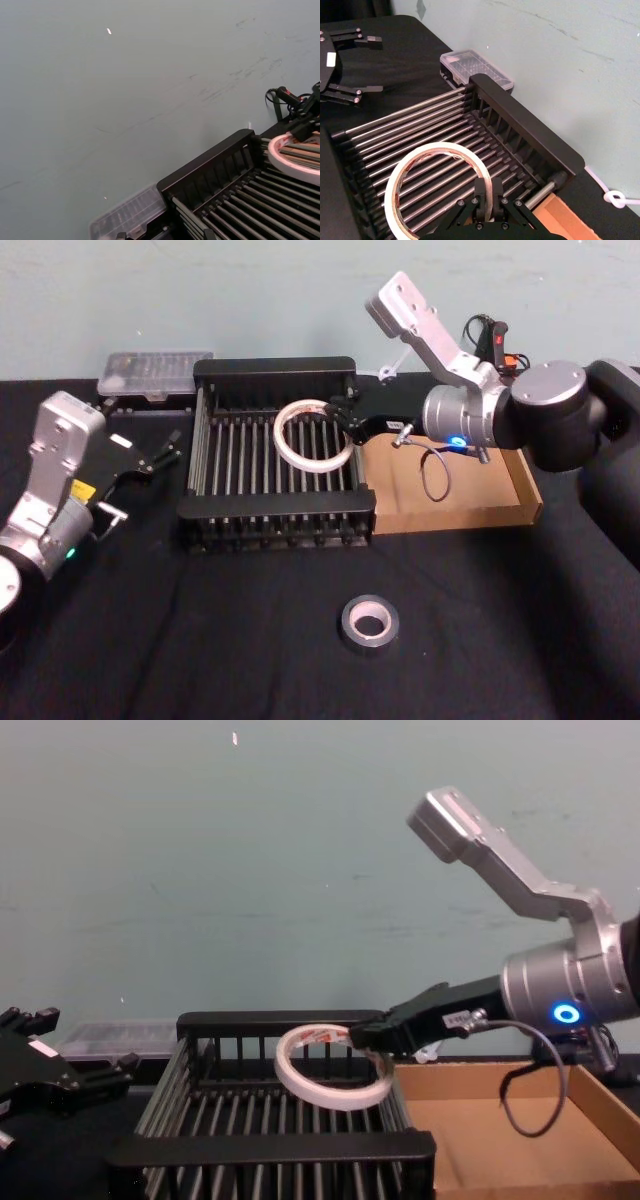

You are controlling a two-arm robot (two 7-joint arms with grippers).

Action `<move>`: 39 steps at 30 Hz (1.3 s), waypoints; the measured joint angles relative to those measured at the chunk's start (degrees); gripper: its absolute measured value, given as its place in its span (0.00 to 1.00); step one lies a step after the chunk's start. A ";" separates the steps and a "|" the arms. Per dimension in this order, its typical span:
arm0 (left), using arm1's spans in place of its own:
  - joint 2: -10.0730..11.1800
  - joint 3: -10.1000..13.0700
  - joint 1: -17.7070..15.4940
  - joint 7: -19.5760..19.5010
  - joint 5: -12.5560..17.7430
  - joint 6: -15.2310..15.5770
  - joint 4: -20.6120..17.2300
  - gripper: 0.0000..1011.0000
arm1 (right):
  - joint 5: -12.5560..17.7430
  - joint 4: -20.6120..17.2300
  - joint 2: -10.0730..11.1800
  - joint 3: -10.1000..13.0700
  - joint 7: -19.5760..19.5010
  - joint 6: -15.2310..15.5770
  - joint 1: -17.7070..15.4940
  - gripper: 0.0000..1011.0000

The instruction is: Pick up the white tape and place it into the black box , Pick up the silver tape and place it into the brown box.

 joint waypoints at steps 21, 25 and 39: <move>0.00 0.00 0.00 0.00 0.00 0.00 0.00 0.99 | -0.37 0.92 -0.59 0.00 -0.16 -0.22 0.46 0.14; 0.00 0.00 0.00 0.00 0.00 0.00 0.00 0.99 | -0.33 0.86 -0.57 0.02 -0.16 -0.19 0.43 0.25; 0.00 0.00 0.00 0.00 0.00 0.00 0.00 0.99 | -0.25 0.76 -0.49 0.03 -0.16 -0.11 0.37 0.67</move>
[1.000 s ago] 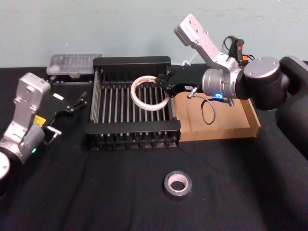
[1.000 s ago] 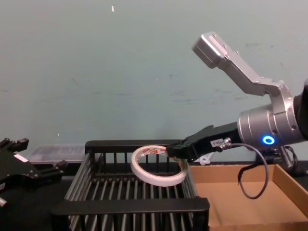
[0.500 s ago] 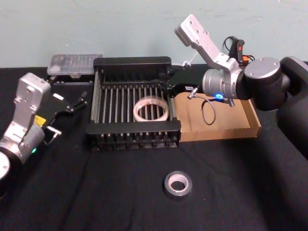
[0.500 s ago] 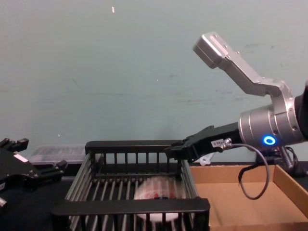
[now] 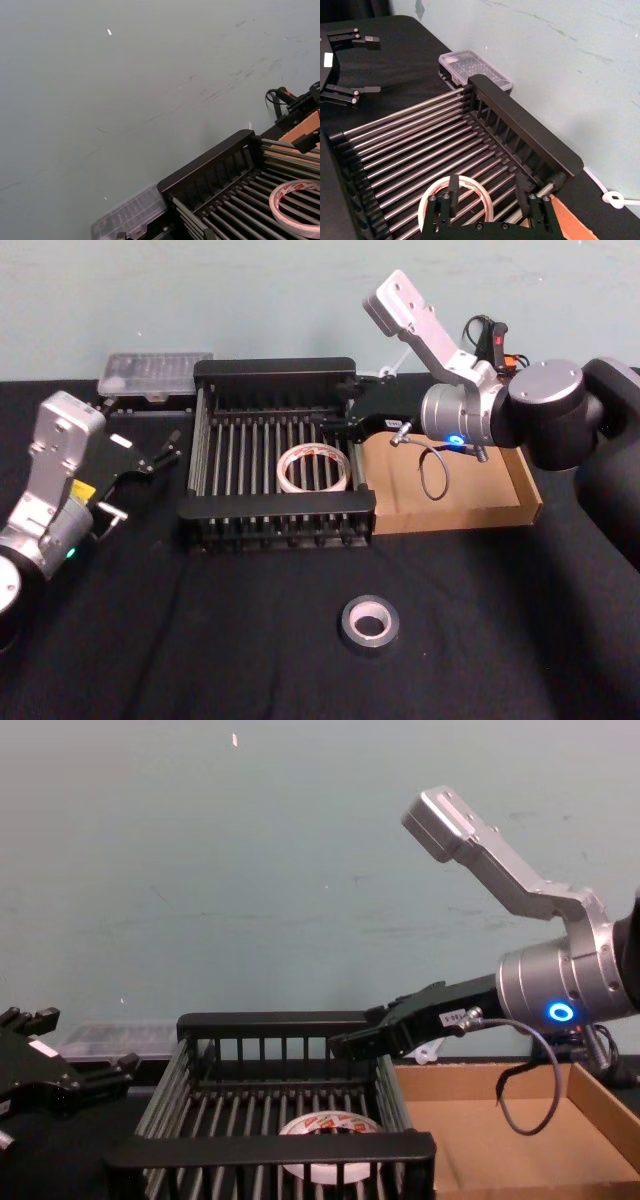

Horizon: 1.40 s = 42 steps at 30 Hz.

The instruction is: Pick up the white tape and place it into the black box , Pick up the silver tape and place it into the brown box.

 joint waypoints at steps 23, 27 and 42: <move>0.00 0.00 0.00 0.00 0.00 0.00 0.00 0.99 | 0.03 -0.03 0.01 0.00 0.00 0.01 -0.03 0.99; 0.00 0.00 0.00 0.00 0.00 0.00 0.00 0.99 | 0.02 -0.03 -0.03 0.08 0.01 0.16 -0.03 0.99; 0.00 0.00 0.00 0.00 0.00 0.00 0.00 0.99 | 2.21 -8.88 4.12 3.74 -0.72 5.38 -3.80 0.99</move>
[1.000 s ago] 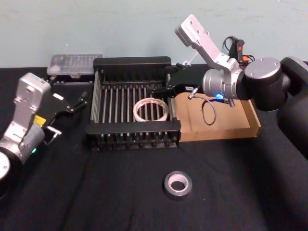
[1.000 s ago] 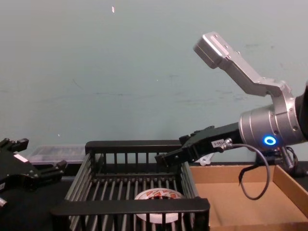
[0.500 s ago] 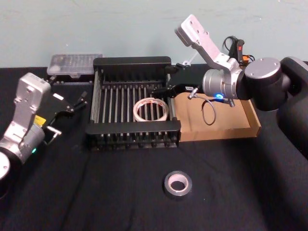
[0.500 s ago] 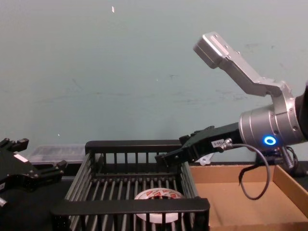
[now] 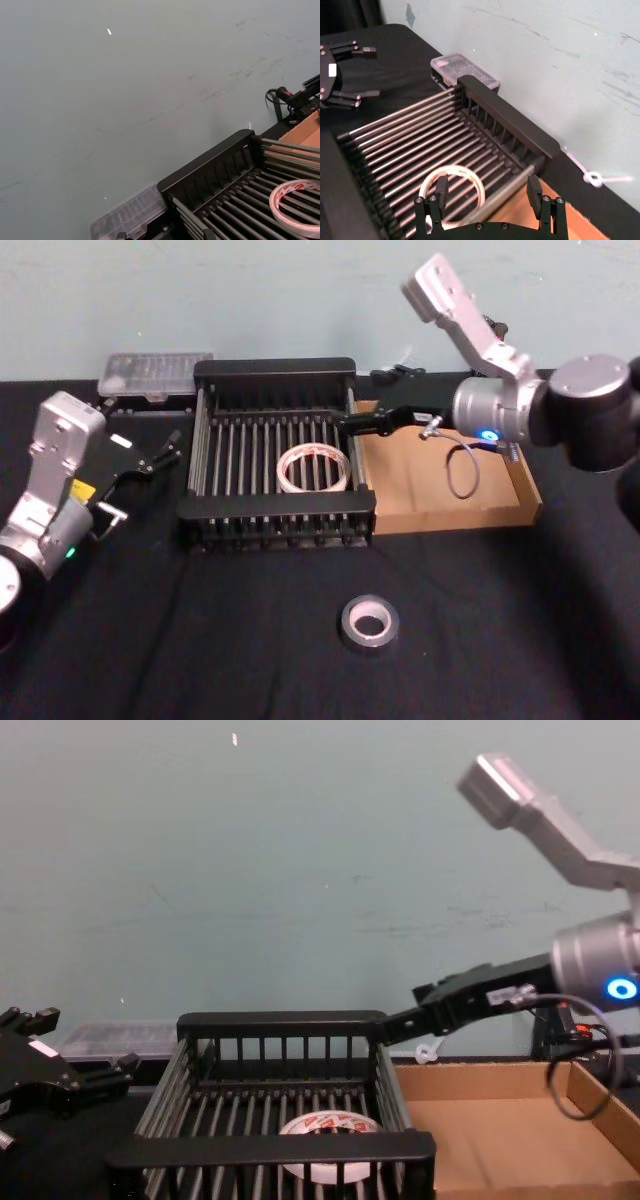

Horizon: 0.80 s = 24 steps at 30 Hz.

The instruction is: Pick up the white tape and place it into the black box , Pick up the silver tape and place it into the brown box.

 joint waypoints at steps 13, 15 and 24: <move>0.00 0.00 0.00 0.00 0.00 0.00 0.00 0.99 | 3.44 -16.43 10.88 3.28 -0.42 6.48 -8.50 0.99; 0.00 0.00 0.00 0.00 0.00 0.00 0.00 0.99 | 3.92 -17.98 12.15 3.54 -0.27 7.13 -9.39 0.99; 0.00 0.00 0.00 0.00 0.00 0.00 0.00 0.99 | 6.39 -25.71 18.78 3.99 1.37 9.43 -13.93 0.99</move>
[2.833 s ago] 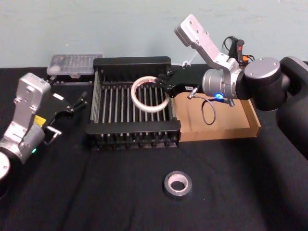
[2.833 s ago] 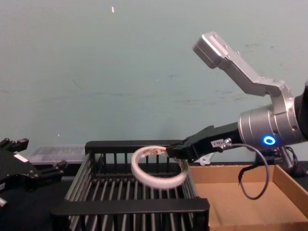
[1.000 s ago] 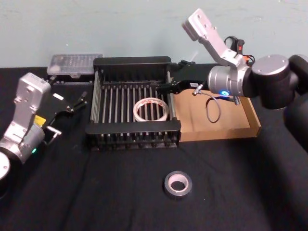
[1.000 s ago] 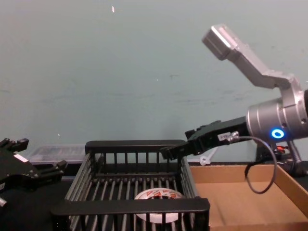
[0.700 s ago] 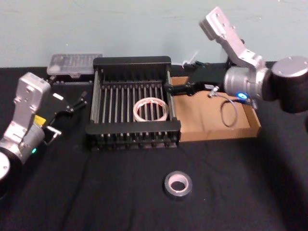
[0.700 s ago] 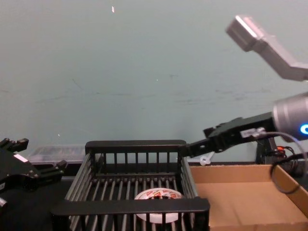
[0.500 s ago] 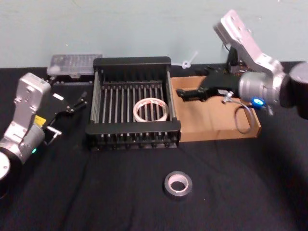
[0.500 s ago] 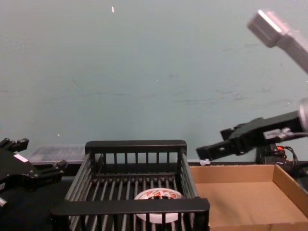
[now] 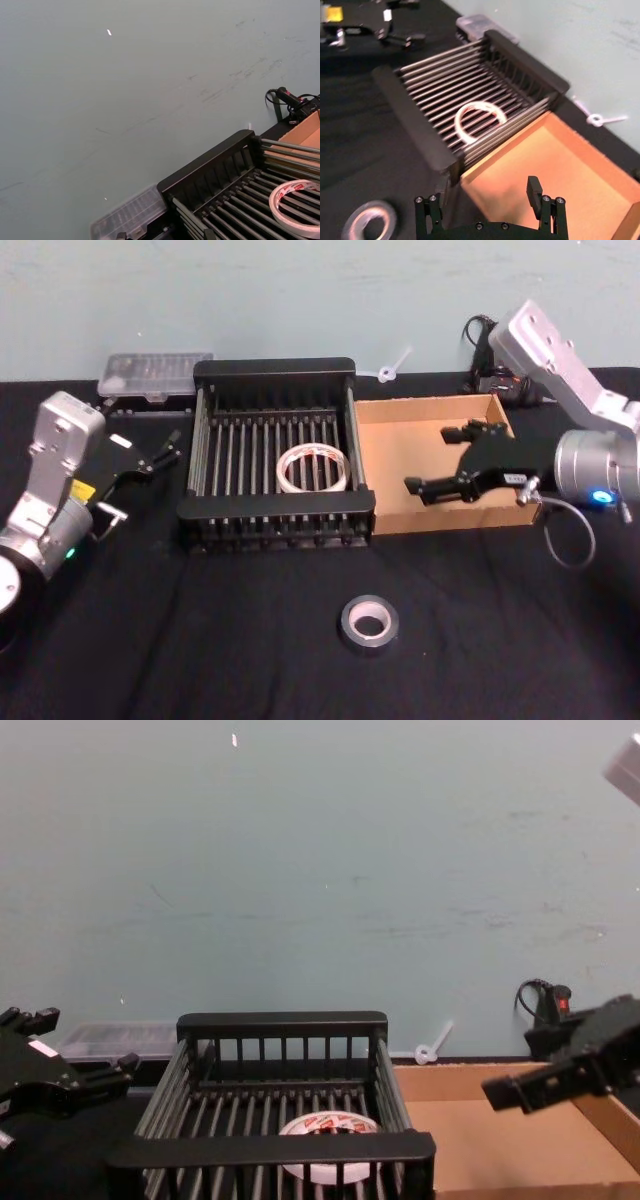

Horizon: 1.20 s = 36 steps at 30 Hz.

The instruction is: Pick up the white tape and place it into the black box , Pick up the silver tape and place it into the brown box.

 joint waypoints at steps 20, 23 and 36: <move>0.00 0.00 0.00 0.00 0.00 0.00 0.00 0.99 | 3.91 -3.14 3.07 -5.44 4.25 1.46 -1.82 0.99; 0.00 0.00 0.00 0.00 0.00 0.00 0.00 0.99 | 4.09 -2.70 3.02 -6.71 5.00 1.73 -1.16 0.99; 0.00 0.00 0.00 0.00 0.00 0.00 0.00 0.99 | 2.17 -0.20 3.14 -12.67 7.15 1.49 2.42 0.99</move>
